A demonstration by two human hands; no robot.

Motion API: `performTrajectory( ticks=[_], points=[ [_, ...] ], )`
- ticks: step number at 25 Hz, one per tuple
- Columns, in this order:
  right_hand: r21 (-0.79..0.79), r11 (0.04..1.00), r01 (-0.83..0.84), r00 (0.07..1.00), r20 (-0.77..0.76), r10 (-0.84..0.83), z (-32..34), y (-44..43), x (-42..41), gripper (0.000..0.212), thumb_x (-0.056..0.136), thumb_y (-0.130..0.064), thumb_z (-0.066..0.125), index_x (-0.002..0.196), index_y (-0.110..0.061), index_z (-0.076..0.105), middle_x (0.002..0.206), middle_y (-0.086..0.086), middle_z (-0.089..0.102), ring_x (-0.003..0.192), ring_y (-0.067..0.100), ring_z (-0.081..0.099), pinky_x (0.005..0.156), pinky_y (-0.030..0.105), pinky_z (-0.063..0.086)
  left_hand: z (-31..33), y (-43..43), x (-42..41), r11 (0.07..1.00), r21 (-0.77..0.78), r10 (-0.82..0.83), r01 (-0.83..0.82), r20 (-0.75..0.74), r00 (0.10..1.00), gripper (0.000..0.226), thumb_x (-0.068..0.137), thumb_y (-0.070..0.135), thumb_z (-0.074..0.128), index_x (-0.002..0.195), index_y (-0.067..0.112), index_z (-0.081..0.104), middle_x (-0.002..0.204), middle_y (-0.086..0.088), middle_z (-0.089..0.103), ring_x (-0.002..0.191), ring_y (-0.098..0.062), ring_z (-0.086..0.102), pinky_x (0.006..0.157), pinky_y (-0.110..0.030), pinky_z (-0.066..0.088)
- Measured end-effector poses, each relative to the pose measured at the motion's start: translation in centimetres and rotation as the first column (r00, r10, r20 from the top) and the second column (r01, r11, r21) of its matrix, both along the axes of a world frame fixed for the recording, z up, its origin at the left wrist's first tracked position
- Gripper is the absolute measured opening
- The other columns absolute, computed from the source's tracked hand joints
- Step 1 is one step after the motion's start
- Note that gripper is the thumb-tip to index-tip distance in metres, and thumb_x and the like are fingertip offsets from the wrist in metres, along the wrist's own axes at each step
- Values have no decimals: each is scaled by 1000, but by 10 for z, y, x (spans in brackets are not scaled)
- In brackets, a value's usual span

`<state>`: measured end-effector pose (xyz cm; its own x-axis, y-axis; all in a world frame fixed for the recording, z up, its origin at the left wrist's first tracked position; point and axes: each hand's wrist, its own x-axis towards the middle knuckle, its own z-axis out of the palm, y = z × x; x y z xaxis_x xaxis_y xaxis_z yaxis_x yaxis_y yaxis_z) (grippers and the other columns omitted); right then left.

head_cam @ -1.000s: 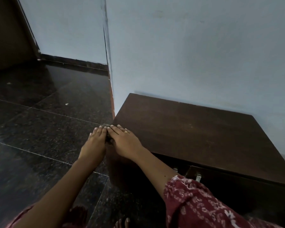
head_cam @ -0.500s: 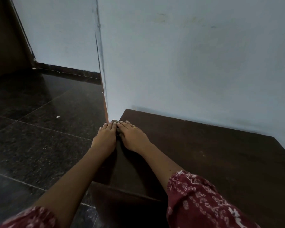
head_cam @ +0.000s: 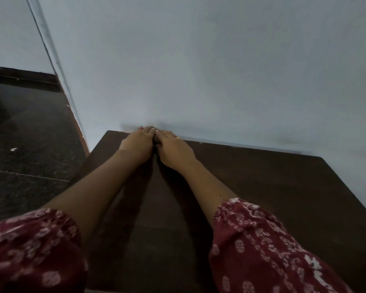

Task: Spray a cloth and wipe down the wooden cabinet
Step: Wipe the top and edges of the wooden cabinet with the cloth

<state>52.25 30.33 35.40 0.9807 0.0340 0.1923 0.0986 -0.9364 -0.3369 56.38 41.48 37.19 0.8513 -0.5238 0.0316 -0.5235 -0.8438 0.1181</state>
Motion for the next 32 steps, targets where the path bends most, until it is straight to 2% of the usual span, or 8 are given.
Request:
performTrajectory(
  ticks=[3, 6, 9, 11, 17, 22, 28, 32],
  points=[
    [-14, 993, 116, 993, -23, -116, 0, -58, -41, 47, 96, -18, 37, 143, -13, 32, 152, 7, 34, 139, 21, 32, 112, 34, 26, 0, -61, -28, 991, -19, -129, 129, 8, 992, 53, 96, 9, 33, 147, 4, 20, 157, -11, 20, 145, -23, 20, 119, -33, 22],
    [0, 967, 255, 966, -43, -255, 1, -103, -91, 47, 96, -19, 37, 143, -15, 33, 152, 6, 34, 140, 22, 31, 113, 35, 26, -4, -115, -64, 971, -49, -236, 235, -27, 971, 53, 97, 12, 34, 147, 8, 21, 158, -7, 19, 146, -22, 17, 119, -37, 23],
    [-10, 928, 372, 926, -71, -372, 1, -112, -130, 47, 98, -19, 34, 144, -14, 30, 155, 6, 29, 144, 22, 23, 115, 36, 22, -5, -133, -100, 953, -151, -274, 263, -58, 960, 50, 97, 11, 35, 146, 10, 26, 157, -6, 21, 147, -21, 13, 120, -36, 16],
    [-27, 910, 413, 907, -78, -414, 1, -101, -144, 47, 98, -19, 32, 145, -14, 27, 155, 6, 27, 144, 22, 21, 116, 36, 19, -1, -126, -119, 952, -148, -278, 267, -54, 959, 50, 97, 9, 34, 146, 11, 25, 158, -6, 19, 148, -20, 10, 120, -34, 11],
    [-101, 957, 271, 957, -74, -279, 4, -82, -158, 50, 98, -21, 32, 147, -16, 23, 156, 4, 24, 145, 21, 20, 117, 35, 17, 6, -92, -134, 976, -39, -215, 216, 24, 976, 52, 99, 14, 31, 149, 13, 18, 160, -4, 15, 148, -17, 11, 121, -34, 9],
    [-105, 977, 186, 976, -92, -196, 8, -108, -132, 49, 98, -21, 32, 146, -15, 24, 156, 3, 24, 145, 19, 18, 117, 35, 15, 3, -110, -116, 984, -39, -173, 172, -15, 985, 52, 99, 11, 28, 149, 10, 15, 160, -6, 14, 148, -20, 10, 121, -33, 8],
    [-40, 966, 256, 964, -55, -258, 4, -167, -106, 46, 97, -21, 34, 143, -16, 30, 153, 4, 32, 144, 21, 23, 116, 37, 19, -3, -171, -88, 972, -99, -217, 214, -27, 976, 52, 98, 9, 33, 148, 9, 19, 158, -7, 18, 146, -23, 15, 117, -35, 19],
    [-19, 929, 370, 927, -54, -371, 2, -225, -136, 47, 96, -19, 35, 142, -19, 33, 152, 2, 34, 143, 21, 25, 116, 40, 20, -9, -235, -107, 941, -159, -308, 300, -27, 951, 52, 98, 7, 31, 148, 9, 18, 159, -8, 17, 147, -24, 12, 119, -35, 13]
  ],
)
